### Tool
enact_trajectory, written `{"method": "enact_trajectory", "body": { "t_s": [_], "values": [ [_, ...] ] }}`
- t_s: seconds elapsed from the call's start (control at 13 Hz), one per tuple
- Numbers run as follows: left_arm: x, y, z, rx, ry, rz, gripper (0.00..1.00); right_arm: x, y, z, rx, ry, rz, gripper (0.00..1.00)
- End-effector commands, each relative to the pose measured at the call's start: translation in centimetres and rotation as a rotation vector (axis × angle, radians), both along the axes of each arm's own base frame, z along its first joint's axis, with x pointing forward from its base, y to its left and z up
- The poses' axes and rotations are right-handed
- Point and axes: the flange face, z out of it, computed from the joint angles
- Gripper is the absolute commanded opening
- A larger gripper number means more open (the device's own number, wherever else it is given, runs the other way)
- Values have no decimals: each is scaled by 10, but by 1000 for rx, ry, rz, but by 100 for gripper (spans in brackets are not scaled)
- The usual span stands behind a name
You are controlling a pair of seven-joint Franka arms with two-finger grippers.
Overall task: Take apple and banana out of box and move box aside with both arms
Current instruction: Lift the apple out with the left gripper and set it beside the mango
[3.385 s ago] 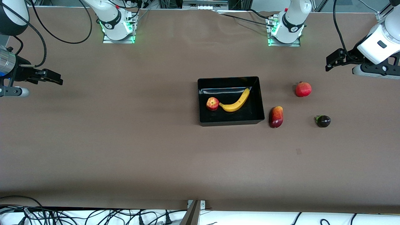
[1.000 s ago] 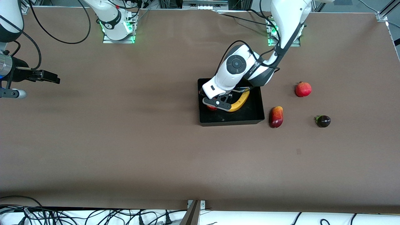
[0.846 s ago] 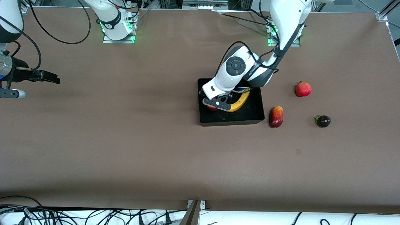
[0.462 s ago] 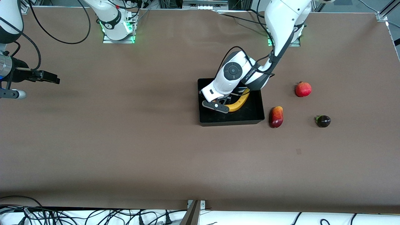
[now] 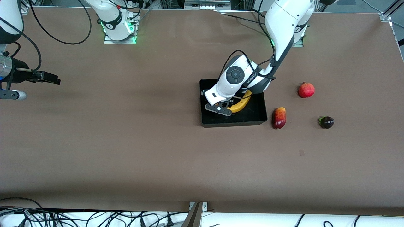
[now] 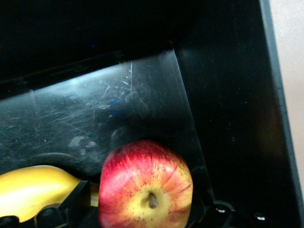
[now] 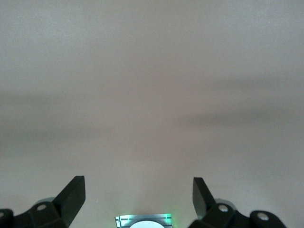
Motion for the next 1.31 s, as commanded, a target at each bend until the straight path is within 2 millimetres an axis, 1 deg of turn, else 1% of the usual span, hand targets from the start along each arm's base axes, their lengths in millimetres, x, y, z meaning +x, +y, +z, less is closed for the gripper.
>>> {"method": "enact_trajectory", "body": {
  "t_s": [0.0, 0.08, 0.23, 0.31, 0.46, 0.54, 0.69, 0.77, 0.85, 0.92, 1.0, 1.08, 1.15, 1.23],
  "values": [
    [1, -5, 4, 1, -27, -26, 20, 1, -5, 2, -7, -2, 3, 100],
    [1, -6, 7, -1, -31, -28, 0, 2, -5, 2, -7, -4, 3, 100],
    [1, -10, 16, -8, -45, -33, 0, 2, -6, 3, -9, -5, 1, 100],
    [4, -10, 31, -17, -64, -32, 0, 2, -6, 3, -7, -5, 1, 100],
    [9, -1, 67, -18, -85, -18, 0, 2, -5, 3, -7, -5, 1, 100],
    [14, 11, 86, 4, -69, -11, 0, 2, -2, 3, -9, -5, 6, 100],
    [20, 35, 123, 44, -45, -25, 0, 3, -6, -2, -9, 4, 3, 100],
    [25, 53, 136, 72, -23, -72, 0, 3, -6, -2, -9, 6, 3, 100],
    [29, 76, 147, 92, -4, -119, 0, 3, -6, -2, -10, 4, 2, 100],
    [34, 104, 157, 106, 4, -151, 0, 3, -6, -2, -10, 4, 2, 100],
    [37, 136, 163, 119, 18, -173, 0, 3, -6, -2, -10, 4, 2, 100],
    [40, 168, 165, 129, 37, -220, 0, 3, -6, -2, -10, 3, 3, 100],
    [43, 204, 165, 130, 48, -278, 0, 3, -7, -2, -10, 4, 2, 100],
    [44, 233, 164, 127, 53, -331, 0, 3, -9, -2, -10, 4, -1, 100]
  ]
}}
